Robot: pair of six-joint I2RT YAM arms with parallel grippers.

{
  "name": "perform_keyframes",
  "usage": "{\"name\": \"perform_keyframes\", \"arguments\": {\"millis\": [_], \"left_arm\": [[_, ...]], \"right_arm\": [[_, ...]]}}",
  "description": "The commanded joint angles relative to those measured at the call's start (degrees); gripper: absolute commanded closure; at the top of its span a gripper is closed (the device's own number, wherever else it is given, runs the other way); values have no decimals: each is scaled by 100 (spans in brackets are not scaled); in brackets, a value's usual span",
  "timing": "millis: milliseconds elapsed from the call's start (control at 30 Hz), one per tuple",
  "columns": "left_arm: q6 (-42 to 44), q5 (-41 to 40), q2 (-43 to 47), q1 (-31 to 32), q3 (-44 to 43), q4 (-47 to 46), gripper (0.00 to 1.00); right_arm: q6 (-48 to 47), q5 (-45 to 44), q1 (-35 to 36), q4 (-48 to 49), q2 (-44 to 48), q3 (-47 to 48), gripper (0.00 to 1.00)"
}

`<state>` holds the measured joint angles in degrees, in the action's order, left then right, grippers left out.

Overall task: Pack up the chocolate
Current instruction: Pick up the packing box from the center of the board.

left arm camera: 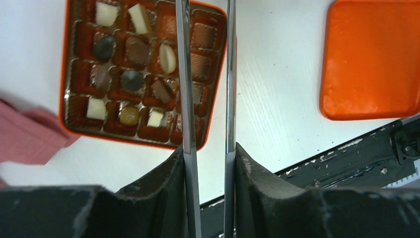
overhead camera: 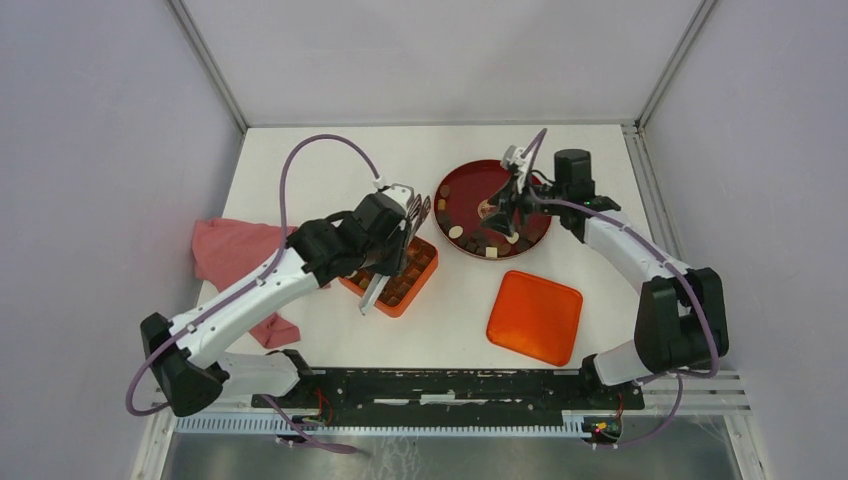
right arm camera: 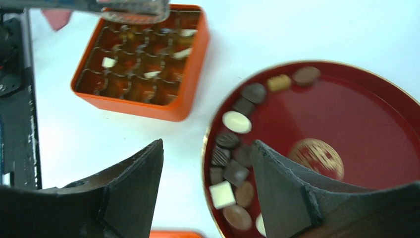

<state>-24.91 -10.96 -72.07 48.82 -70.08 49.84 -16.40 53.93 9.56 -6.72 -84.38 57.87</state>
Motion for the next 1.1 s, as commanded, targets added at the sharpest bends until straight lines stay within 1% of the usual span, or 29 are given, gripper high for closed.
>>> {"name": "perform_keyframes", "arguments": {"millis": [0, 100, 233, 367, 467, 567, 800, 1067], "left_arm": [[-413, -537, 555, -21, -20, 528, 98], [-536, -610, 823, -22, 90, 771, 98], [-729, -688, 1167, -22, 272, 961, 98], [-880, -779, 1402, -22, 489, 1041, 98], [-976, -806, 1507, -26, 616, 1062, 98], [-1069, -811, 1622, -21, 702, 1080, 98], [-1189, -794, 1702, -22, 1024, 950, 98], [-1245, -736, 1814, -21, 1157, 911, 98]], "right_arm": [[-433, -371, 730, 405, -218, -8, 28], [-478, -689, 1240, 290, -613, 411, 29], [-131, -1259, 1902, -75, -1324, 1204, 30], [-235, -2147, 2556, -473, -2019, 1955, 30], [-257, -2856, 2864, -839, -2487, 2591, 30], [-232, -3220, 3011, -957, -2767, 2880, 31], [-236, -3783, 3174, -1061, -2932, 2889, 33], [-181, -3859, 3172, -1137, -3201, 2928, 36]]}}
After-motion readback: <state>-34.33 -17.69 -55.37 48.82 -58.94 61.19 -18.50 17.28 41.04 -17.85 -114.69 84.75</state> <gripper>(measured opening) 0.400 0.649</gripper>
